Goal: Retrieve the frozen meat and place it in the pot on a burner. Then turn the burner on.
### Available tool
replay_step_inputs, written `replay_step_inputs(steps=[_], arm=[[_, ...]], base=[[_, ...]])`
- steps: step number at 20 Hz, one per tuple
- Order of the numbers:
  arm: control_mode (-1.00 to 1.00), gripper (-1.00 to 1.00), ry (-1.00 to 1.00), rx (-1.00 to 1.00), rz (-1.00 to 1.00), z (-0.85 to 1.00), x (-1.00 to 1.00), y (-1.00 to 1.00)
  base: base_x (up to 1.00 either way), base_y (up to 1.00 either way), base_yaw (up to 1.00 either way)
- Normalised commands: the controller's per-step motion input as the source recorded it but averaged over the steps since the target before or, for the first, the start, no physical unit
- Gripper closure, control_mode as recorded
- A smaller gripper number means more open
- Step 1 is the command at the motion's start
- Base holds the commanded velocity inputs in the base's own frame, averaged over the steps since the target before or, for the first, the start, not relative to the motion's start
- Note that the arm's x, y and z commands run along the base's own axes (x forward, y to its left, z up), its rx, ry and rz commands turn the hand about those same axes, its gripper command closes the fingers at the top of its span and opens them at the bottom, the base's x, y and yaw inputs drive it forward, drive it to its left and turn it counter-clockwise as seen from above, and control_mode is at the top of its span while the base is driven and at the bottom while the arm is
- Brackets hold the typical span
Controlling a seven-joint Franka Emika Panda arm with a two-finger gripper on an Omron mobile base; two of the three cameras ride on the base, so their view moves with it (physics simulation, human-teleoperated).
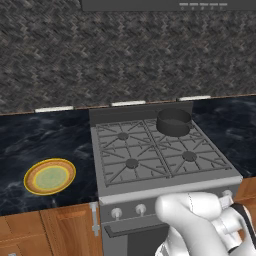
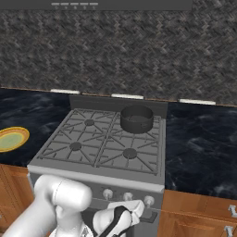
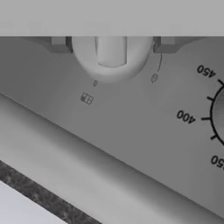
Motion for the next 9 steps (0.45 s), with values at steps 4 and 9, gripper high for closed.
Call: replay_step_inputs(steps=[4, 9], arm=[[-1.00, 1.00, 0.04, -0.20, 0.00, 0.00, 0.00, 0.00], [-1.00, 1.00, 0.04, -0.21, 0.00, 0.00, 0.00, 0.00]], base=[[0.00, 0.00, 0.00], [0.00, 0.00, 0.00]])
